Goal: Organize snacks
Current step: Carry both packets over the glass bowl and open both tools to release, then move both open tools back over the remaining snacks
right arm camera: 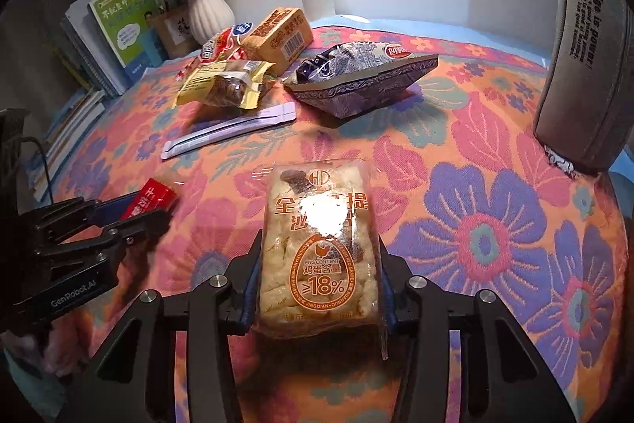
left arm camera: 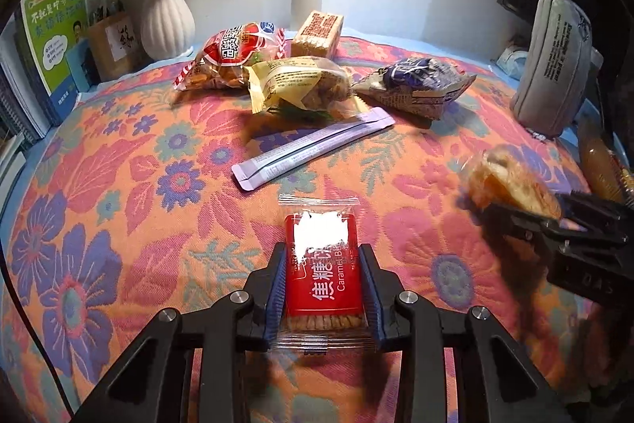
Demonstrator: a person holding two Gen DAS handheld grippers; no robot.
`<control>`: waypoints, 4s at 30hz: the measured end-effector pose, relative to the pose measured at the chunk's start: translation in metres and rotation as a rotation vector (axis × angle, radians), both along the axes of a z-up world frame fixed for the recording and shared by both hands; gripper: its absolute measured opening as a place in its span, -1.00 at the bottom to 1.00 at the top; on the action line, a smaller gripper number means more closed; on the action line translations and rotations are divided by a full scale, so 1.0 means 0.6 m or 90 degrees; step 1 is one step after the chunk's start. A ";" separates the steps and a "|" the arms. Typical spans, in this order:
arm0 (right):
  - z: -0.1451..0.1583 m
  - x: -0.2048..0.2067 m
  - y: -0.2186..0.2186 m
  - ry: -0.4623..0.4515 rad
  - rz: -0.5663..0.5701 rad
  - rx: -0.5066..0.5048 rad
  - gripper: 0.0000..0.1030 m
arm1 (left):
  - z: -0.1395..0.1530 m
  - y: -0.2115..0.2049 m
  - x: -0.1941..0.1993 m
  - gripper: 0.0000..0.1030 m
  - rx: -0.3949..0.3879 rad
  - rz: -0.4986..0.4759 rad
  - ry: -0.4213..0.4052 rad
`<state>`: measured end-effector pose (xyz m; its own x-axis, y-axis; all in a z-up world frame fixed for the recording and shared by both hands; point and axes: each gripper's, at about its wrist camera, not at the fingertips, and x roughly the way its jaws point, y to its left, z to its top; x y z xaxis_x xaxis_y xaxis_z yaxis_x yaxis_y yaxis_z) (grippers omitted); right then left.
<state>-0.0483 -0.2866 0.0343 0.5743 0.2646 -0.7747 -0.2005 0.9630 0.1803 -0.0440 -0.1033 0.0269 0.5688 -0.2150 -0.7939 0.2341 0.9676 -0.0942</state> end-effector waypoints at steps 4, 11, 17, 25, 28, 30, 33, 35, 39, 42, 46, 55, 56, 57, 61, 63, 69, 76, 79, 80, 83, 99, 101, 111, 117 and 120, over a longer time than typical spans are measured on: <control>0.018 -0.020 -0.022 0.018 -0.009 0.053 -0.13 | 0.022 -0.014 -0.016 -0.36 -0.021 -0.008 -0.010; 0.096 -0.072 -0.069 -0.050 -0.038 0.077 -0.13 | 0.086 -0.079 -0.044 -0.36 -0.021 -0.059 -0.054; 0.154 -0.120 -0.149 -0.115 -0.094 0.095 -0.13 | 0.154 -0.176 -0.070 -0.36 -0.028 -0.140 -0.108; 0.193 -0.181 -0.327 -0.196 -0.269 0.133 -0.13 | 0.231 -0.364 -0.101 -0.36 -0.014 -0.267 -0.175; 0.197 -0.206 -0.396 -0.213 -0.348 0.124 -0.13 | 0.241 -0.432 -0.099 -0.36 -0.028 -0.305 -0.172; 0.198 -0.220 -0.433 -0.218 -0.383 0.125 -0.13 | 0.240 -0.475 -0.095 -0.36 -0.035 -0.326 -0.162; 0.196 -0.234 -0.473 -0.218 -0.415 0.126 -0.13 | 0.231 -0.530 -0.093 -0.36 -0.039 -0.350 -0.145; 0.190 -0.240 -0.495 -0.213 -0.433 0.128 -0.13 | 0.224 -0.560 -0.094 -0.36 -0.040 -0.362 -0.134; 0.173 -0.238 -0.519 -0.196 -0.440 0.137 -0.13 | 0.213 -0.601 -0.089 -0.36 -0.035 -0.374 -0.125; 0.162 -0.232 -0.529 -0.183 -0.439 0.144 -0.13 | 0.209 -0.615 -0.081 -0.36 -0.036 -0.371 -0.121; 0.152 -0.219 -0.534 -0.172 -0.436 0.154 -0.07 | 0.204 -0.621 -0.070 -0.36 -0.043 -0.365 -0.111; 0.152 -0.222 -0.556 -0.164 -0.465 0.172 0.02 | 0.187 -0.599 -0.050 0.15 -0.062 -0.354 -0.106; 0.154 -0.222 -0.554 -0.165 -0.463 0.174 0.02 | 0.188 -0.594 -0.050 0.15 -0.066 -0.350 -0.109; 0.154 -0.221 -0.551 -0.165 -0.460 0.175 0.02 | 0.189 -0.588 -0.050 0.15 -0.067 -0.348 -0.111; 0.157 -0.209 -0.527 -0.157 -0.438 0.172 0.02 | 0.191 -0.562 -0.051 0.15 -0.066 -0.339 -0.114; 0.161 -0.204 -0.510 -0.156 -0.424 0.168 0.02 | 0.190 -0.544 -0.051 0.15 -0.069 -0.334 -0.107; 0.182 -0.194 -0.444 -0.164 -0.370 0.144 0.03 | 0.188 -0.461 -0.047 0.15 -0.082 -0.291 -0.101; 0.187 -0.161 -0.326 -0.153 -0.278 0.113 0.08 | 0.177 -0.316 -0.031 0.15 -0.099 -0.202 -0.097; 0.179 -0.136 -0.260 -0.138 -0.224 0.097 0.09 | 0.168 -0.247 -0.023 0.15 -0.094 -0.154 -0.095; 0.175 -0.127 -0.240 -0.133 -0.208 0.093 0.09 | 0.166 -0.227 -0.022 0.15 -0.098 -0.143 -0.094; 0.154 -0.095 -0.174 -0.109 -0.157 0.083 0.10 | 0.153 -0.156 -0.010 0.15 -0.105 -0.093 -0.089; 0.030 0.013 -0.011 -0.057 -0.053 0.033 0.11 | 0.018 0.047 0.046 0.15 -0.053 0.076 -0.058; 0.027 0.014 -0.010 -0.060 -0.055 0.023 0.15 | 0.008 0.054 0.049 0.15 -0.066 0.080 -0.054; 0.002 0.030 -0.022 -0.029 -0.061 0.054 0.27 | 0.000 0.051 0.045 0.15 -0.068 0.078 -0.058; -0.003 0.033 -0.019 -0.019 -0.062 0.050 0.28 | -0.001 0.051 0.046 0.15 -0.069 0.078 -0.057; -0.004 0.033 -0.014 -0.019 -0.058 0.040 0.34 | -0.001 0.056 0.047 0.15 -0.079 0.079 -0.056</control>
<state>-0.0285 -0.2953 0.0317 0.6212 0.2575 -0.7401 -0.1188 0.9645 0.2358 -0.0159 -0.0697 0.0262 0.6627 -0.2327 -0.7118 0.1267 0.9716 -0.1996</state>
